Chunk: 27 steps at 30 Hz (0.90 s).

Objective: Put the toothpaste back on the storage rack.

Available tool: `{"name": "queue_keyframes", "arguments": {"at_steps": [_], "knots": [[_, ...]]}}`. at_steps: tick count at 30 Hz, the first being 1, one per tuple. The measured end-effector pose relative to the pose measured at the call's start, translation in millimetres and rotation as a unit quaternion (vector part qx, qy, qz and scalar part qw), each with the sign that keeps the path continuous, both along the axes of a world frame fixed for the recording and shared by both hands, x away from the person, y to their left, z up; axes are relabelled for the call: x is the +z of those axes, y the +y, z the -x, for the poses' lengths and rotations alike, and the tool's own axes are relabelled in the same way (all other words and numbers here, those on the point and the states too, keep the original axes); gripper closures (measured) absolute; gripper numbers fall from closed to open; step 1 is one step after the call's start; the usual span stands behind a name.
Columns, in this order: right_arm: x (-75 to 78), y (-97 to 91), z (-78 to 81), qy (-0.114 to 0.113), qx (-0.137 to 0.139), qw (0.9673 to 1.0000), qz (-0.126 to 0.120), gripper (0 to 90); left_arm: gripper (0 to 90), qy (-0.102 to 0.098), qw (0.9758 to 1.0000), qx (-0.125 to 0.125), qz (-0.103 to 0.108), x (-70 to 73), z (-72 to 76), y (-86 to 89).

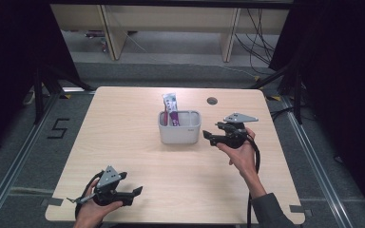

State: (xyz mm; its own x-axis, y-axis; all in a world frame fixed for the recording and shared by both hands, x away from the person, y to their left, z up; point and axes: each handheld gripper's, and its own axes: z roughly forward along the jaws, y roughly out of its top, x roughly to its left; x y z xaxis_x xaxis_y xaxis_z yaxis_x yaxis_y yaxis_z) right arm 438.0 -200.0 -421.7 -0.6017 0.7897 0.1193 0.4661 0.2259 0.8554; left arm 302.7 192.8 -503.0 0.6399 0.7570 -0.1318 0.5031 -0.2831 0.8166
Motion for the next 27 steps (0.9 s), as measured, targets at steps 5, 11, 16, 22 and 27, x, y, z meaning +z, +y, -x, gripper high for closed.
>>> {"name": "queue_keyframes", "arguments": {"at_steps": [5,11,16,22,27], "knots": [[0.1,-3.8,3.6,0.008,-0.001,1.0,0.006,25.0,18.0,0.0,0.9999,-0.007,-0.01,0.8,-0.4,2.0],[-3.9,-6.4,10.5,0.014,-0.002,0.9999,0.006,25.0,18.0,0.0,1.0,0.009,0.001,0.6,0.4,0.7],[-8.0,-8.3,16.5,0.004,0.004,1.0,0.008,24.9,18.0,-0.001,0.9999,0.008,0.009,-0.3,-0.5,-0.3],[-11.2,-11.5,24.6,0.007,0.01,0.9997,0.022,23.7,18.0,0.0,1.0,0.009,0.004,-0.1,-0.6,0.6],[-16.0,-12.3,27.5,0.015,0.015,0.9995,0.023,23.2,18.0,0.0,1.0,0.009,0.002,-0.3,-0.7,0.8]]}}
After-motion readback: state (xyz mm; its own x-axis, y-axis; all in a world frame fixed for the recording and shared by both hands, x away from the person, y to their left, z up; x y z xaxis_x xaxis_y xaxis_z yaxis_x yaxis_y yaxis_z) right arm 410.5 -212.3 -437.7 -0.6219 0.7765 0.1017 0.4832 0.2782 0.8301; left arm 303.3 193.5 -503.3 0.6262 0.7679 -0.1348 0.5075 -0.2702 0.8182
